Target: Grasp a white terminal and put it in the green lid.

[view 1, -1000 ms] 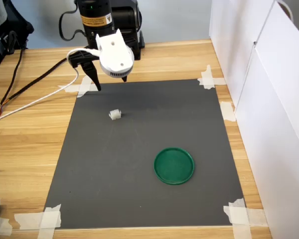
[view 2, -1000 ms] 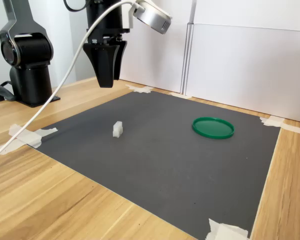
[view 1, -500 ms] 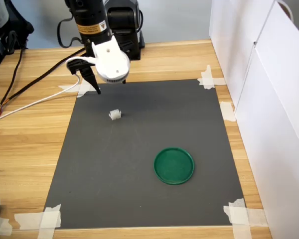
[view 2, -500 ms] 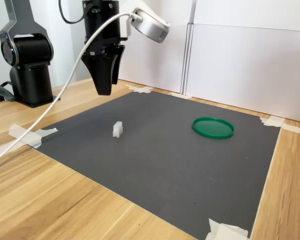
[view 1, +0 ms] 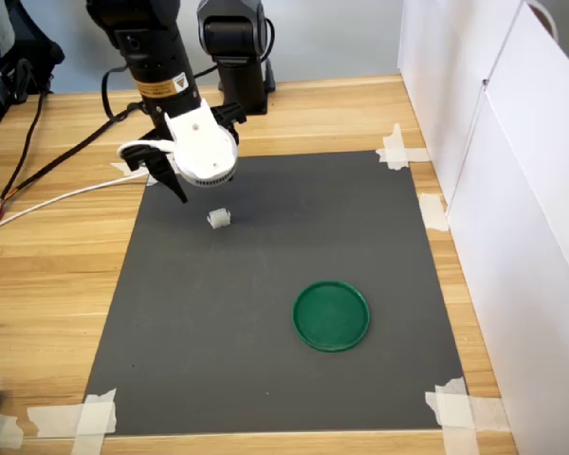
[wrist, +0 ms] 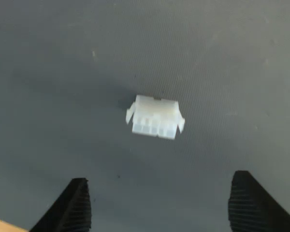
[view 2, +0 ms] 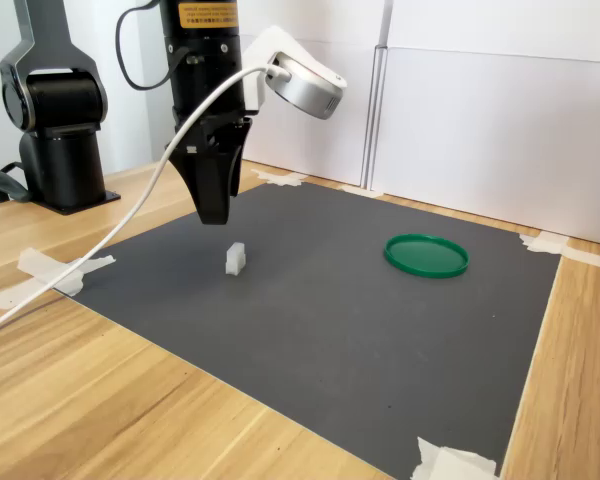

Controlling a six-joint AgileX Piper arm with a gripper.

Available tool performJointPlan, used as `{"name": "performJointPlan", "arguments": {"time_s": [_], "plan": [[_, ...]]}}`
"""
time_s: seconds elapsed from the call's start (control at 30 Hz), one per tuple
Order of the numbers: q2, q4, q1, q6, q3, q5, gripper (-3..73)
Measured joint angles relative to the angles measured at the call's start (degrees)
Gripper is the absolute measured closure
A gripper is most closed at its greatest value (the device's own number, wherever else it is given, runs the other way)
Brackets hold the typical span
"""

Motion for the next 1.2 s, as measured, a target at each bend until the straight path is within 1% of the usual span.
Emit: {"name": "performJointPlan", "arguments": {"time_s": [0.1,0.17,0.33,0.57,0.8,1.1,1.2], "plan": [[1.9,-1.1,2.1,0.5,0.0,-0.8,0.1],[2.6,-1.6,3.5,2.2,0.0,-1.7,0.1],[2.8,-2.9,3.9,5.1,0.0,-3.5,0.1],[4.0,-1.7,3.9,5.9,0.1,-3.5,0.1],[5.3,-3.3,3.9,6.8,2.8,-6.9,0.1],[6.8,-3.3,3.9,7.3,2.9,-8.2,0.1],[6.8,-3.3,3.9,7.5,2.9,-8.2,1.4]]}}
